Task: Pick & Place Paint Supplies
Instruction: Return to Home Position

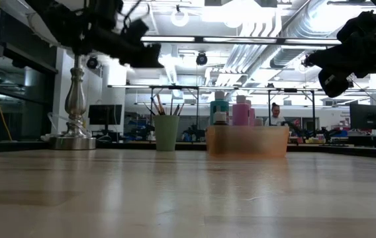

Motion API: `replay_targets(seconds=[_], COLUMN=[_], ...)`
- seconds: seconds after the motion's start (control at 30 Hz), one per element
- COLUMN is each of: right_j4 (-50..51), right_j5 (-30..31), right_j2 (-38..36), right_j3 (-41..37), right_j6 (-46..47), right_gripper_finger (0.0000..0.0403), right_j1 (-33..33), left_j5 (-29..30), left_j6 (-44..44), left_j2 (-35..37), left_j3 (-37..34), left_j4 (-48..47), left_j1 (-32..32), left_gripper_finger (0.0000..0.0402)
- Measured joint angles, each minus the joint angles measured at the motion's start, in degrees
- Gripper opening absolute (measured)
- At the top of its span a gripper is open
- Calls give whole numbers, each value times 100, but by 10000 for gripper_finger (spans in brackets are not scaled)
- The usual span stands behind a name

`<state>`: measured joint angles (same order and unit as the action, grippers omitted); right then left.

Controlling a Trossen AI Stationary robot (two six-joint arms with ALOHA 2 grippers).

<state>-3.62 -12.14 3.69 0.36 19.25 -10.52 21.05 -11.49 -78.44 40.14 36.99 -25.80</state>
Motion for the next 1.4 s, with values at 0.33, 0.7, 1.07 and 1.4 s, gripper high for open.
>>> replay_targets(seconds=[0.33, 0.7, 1.07, 1.4], right_j4=[0, 0, 0, 0], right_j5=[0, 0, 0, 0], right_j2=[2, 0, 0, 0], right_j3=[0, -1, -1, -2], right_j6=[1, 1, 1, 0], right_gripper_finger=[2, 2, 2, 2], right_j1=[1, 2, 2, 2], left_j5=[-2681, -2350, -2312, -1921], left_j6=[100, 1031, 1004, 688], left_j2=[732, 2168, 4151, 5879], left_j3=[-386, -2007, -3278, -3875], left_j4=[-224, 23, 15, -668], left_j1=[551, 794, 1115, 1881], left_gripper_finger=[0, 0, 0, 0])
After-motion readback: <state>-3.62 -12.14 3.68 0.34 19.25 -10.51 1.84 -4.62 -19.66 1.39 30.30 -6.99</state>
